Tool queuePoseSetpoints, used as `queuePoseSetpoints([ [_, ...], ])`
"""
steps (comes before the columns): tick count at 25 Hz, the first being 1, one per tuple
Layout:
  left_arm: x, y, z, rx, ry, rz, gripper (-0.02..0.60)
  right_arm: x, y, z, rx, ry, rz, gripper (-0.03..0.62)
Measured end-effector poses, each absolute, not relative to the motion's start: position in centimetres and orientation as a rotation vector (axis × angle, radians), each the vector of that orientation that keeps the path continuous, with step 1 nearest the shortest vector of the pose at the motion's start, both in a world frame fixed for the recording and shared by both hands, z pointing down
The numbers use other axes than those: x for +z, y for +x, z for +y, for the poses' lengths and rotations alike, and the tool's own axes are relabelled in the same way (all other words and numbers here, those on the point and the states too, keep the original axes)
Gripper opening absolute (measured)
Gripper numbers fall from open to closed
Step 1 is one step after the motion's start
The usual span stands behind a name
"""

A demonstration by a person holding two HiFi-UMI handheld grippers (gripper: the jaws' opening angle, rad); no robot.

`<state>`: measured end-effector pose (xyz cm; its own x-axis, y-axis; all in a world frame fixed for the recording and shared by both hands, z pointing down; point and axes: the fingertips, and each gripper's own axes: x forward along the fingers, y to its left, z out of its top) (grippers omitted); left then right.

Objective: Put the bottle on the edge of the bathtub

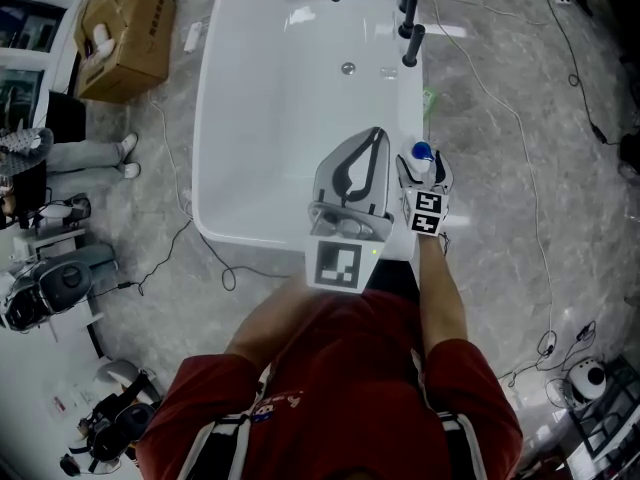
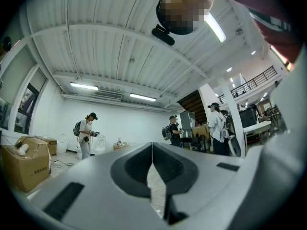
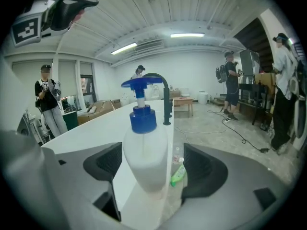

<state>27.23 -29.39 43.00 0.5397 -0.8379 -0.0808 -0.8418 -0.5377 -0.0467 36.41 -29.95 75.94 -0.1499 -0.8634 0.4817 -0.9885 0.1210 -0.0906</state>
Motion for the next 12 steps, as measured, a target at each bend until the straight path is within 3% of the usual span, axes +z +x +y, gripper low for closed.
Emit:
queuePoseSetpoints([
  [12,41.3,28.1,-29.3,0.145,-2.699,1.458,0.015,67.4,37.5,-29.1,0.428,1.923,-2.207,0.393],
])
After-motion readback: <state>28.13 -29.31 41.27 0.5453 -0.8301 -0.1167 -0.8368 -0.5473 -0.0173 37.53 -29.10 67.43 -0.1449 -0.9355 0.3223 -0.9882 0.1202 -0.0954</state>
